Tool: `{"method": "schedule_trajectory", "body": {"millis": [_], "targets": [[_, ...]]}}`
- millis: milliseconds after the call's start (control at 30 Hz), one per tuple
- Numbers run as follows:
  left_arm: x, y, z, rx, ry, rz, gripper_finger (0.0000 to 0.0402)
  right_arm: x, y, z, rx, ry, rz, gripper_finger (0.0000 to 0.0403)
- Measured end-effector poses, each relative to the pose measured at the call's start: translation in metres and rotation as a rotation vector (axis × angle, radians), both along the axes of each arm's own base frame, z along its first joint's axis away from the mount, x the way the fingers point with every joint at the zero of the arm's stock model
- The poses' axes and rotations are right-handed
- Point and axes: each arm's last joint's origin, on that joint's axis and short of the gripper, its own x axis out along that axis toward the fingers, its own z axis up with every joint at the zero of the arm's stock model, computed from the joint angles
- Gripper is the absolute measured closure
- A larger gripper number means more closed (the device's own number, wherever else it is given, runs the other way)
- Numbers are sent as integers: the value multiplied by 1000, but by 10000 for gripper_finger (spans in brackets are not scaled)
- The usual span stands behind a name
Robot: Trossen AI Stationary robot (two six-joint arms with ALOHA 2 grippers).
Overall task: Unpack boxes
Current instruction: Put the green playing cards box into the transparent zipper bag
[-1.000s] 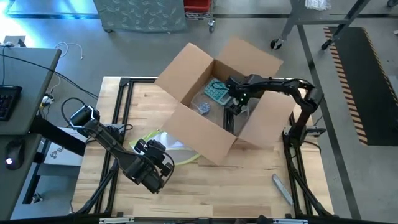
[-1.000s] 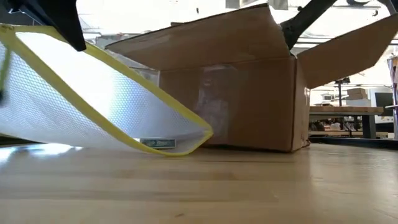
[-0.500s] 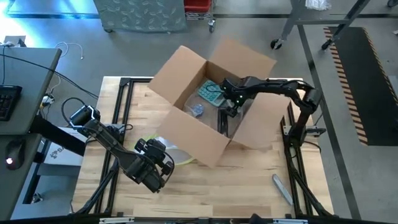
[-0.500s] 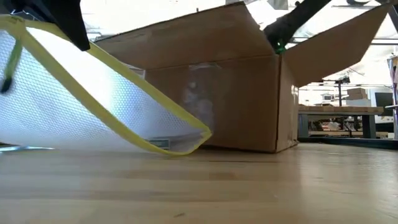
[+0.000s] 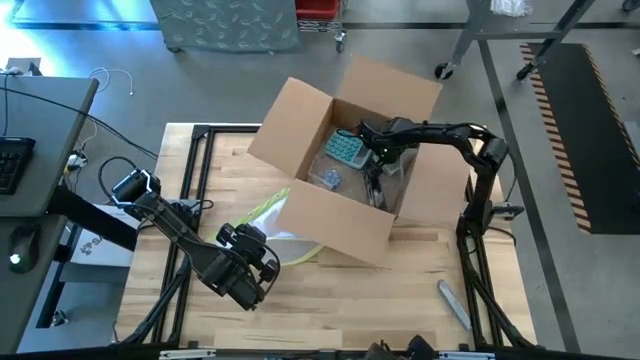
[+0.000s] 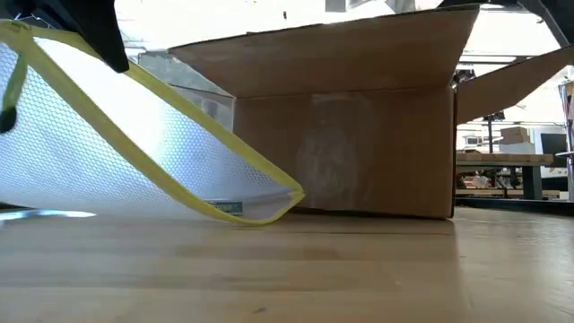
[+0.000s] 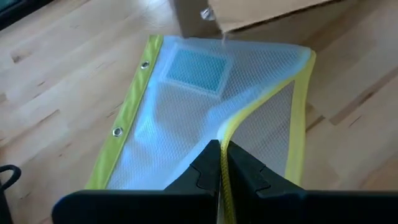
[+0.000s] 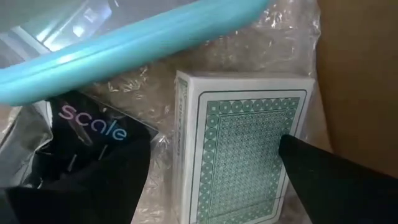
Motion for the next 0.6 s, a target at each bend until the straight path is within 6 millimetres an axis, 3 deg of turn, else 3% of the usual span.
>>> {"method": "schedule_trajectory", "body": {"millis": [267,600], "targets": [[0,0,0,-1,-6,-2,402,2,-3,-6,54,-25,116,59],[2,-1,1,30,-28,-22,402,-3,-7,-18,-62,23,176,74]]}}
